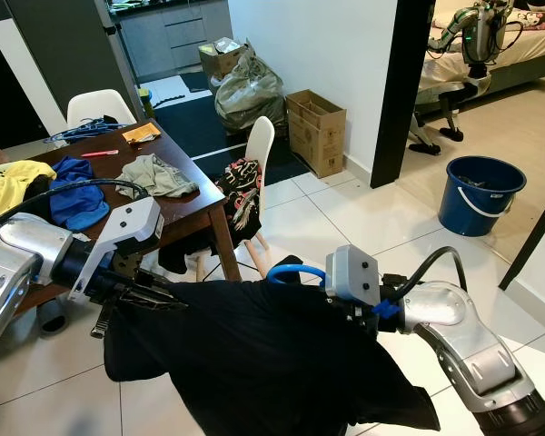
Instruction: Hang hanger
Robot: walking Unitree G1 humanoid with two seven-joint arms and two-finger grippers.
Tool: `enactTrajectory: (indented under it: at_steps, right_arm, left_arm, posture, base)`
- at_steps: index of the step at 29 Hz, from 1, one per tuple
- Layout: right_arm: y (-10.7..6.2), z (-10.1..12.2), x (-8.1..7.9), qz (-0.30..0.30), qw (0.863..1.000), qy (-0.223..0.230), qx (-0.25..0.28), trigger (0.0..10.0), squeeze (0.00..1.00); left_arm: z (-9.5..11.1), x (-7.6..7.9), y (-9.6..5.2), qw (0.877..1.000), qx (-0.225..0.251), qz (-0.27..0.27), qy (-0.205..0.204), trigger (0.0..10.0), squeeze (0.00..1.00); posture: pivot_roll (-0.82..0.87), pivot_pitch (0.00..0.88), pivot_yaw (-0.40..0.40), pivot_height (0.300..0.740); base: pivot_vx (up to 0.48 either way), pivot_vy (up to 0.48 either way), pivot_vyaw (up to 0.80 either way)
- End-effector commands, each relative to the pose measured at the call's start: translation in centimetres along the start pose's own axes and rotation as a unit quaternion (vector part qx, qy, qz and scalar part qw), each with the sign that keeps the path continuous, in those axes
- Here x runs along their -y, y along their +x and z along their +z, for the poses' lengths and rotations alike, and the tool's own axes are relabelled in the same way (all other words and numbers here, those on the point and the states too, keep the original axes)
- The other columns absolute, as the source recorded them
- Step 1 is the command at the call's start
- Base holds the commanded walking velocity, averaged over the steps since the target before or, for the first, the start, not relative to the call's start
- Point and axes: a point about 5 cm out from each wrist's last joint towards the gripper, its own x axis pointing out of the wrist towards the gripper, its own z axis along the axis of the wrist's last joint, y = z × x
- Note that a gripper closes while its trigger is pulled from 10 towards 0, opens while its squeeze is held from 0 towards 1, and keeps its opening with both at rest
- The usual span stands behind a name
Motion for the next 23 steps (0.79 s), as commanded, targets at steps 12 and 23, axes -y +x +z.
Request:
enactTrajectory:
  at_steps: [12, 23]
  right_arm:
    - [1.7, 0.7, -0.3, -0.001, 0.999, -0.001, 0.032, 10.0, 0.0]
    - [1.4, 0.1, 0.4, -0.018, 0.998, 0.038, 0.037, 10.0, 1.0]
  left_arm:
    - [-0.7, 0.0, 1.1, 0.999, 0.014, 0.028, -0.009, 0.0, 0.0]
    - [-1.5, 0.1, 0.5, 0.998, 0.009, 0.053, -0.022, 0.0, 0.0]
  posture:
    - [0.01, 0.0, 0.124, 0.74]
    - [0.01, 0.0, 0.123, 0.74]
  base:
    - [0.0, 0.0, 0.0]
    - [0.0, 0.0, 0.0]
